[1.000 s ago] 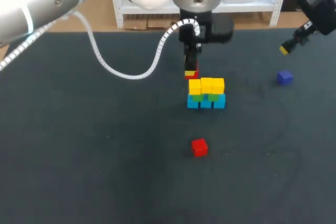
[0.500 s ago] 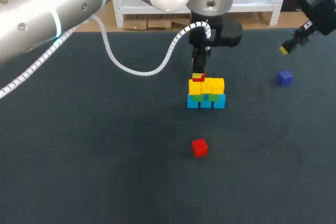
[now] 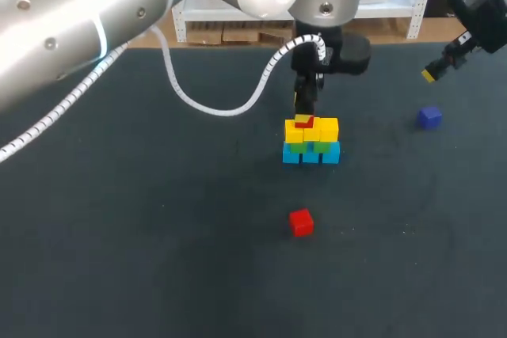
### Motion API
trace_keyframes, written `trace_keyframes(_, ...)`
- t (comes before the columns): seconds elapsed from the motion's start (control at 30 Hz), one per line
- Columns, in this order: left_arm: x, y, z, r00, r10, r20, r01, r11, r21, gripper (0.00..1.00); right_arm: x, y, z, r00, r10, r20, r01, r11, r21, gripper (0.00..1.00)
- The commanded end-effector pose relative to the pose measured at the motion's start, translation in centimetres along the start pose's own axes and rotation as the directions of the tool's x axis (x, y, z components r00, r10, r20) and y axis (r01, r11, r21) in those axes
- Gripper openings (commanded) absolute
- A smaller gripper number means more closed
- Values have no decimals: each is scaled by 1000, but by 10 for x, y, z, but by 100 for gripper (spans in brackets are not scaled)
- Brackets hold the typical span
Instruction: Place the blue cubes, place green cubes on the blue cubes, place the yellow cubes on the green cubes, then place the red cubes on the yellow cubes, and place purple cube on the red cubes.
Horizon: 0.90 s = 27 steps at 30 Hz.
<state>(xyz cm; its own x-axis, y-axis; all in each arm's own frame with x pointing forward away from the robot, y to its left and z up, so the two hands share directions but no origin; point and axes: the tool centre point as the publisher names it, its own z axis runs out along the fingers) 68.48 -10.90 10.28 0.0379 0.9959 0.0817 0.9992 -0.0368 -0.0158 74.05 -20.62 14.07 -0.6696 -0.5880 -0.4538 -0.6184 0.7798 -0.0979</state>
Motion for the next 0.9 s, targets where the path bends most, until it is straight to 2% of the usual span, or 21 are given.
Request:
trace_keyframes(0.03, 0, 1, 3, 1000, -2, -3, 2, 1000, 8, 0, 0, -1, 1, 1000, -1, 1, 1, 1000, -1, 100)
trace_keyframes(0.9, 1, 5, 10, 1000, -28, 5, 28, 1000, -2, 0, 0, -1, 1, 1000, -1, 1, 1, 1000, -1, 100)
